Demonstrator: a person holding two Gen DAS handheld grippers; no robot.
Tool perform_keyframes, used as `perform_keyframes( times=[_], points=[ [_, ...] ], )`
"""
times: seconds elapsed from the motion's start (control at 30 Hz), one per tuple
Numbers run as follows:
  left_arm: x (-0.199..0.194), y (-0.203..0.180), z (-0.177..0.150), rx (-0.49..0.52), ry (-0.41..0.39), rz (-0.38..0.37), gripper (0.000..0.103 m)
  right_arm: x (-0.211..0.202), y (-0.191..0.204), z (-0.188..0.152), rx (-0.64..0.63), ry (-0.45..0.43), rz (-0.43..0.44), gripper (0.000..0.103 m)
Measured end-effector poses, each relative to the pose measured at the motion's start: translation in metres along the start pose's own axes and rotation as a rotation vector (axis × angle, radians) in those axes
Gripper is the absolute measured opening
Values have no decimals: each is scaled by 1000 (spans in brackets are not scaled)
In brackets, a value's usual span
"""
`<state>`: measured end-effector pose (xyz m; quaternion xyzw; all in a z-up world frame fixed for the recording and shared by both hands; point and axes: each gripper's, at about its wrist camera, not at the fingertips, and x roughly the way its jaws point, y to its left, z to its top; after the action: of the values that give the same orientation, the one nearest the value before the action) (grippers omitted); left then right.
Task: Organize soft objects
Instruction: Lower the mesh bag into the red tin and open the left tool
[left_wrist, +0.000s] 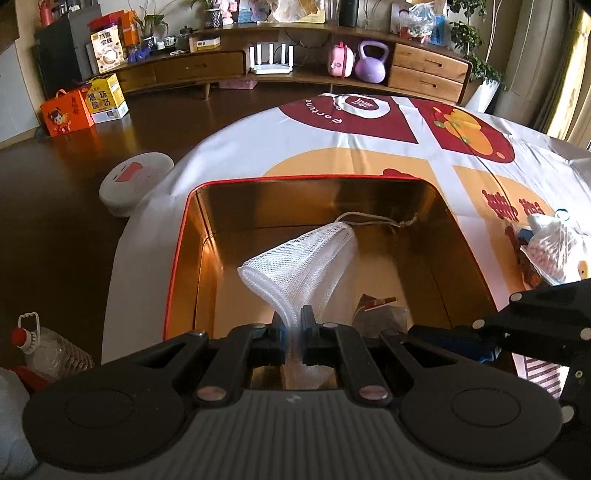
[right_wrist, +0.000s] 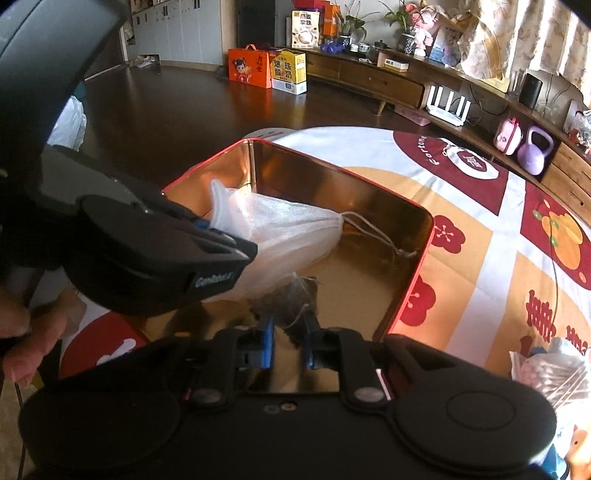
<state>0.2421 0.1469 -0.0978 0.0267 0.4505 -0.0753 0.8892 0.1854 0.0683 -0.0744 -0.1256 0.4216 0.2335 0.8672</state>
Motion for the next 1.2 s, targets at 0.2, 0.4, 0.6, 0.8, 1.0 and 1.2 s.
perform_keyframes(
  times=[0.2, 0.4, 0.6, 0.8, 1.0, 1.2],
  points=[
    [-6, 1, 0, -12, -2, 2, 10, -4, -2, 0, 10, -4, -2, 20],
    [-12, 3, -1, -23, -10, -11, 16, -8, -4, 1, 16, -14, 1, 23],
    [-24, 2, -3, -15, -43, -20, 39, -15, -4, 0, 19, -28, 3, 28],
    [-38, 0, -5, -17, -79, 1, 54, -25, -4, -3, 23, -42, 0, 34],
    [-54, -4, -8, -12, -119, 44, 65, -40, -9, -6, 38, -65, 1, 49],
    [-73, -11, -10, -11, -156, 42, 66, -56, -12, -13, 46, -95, 0, 65]
  ],
)
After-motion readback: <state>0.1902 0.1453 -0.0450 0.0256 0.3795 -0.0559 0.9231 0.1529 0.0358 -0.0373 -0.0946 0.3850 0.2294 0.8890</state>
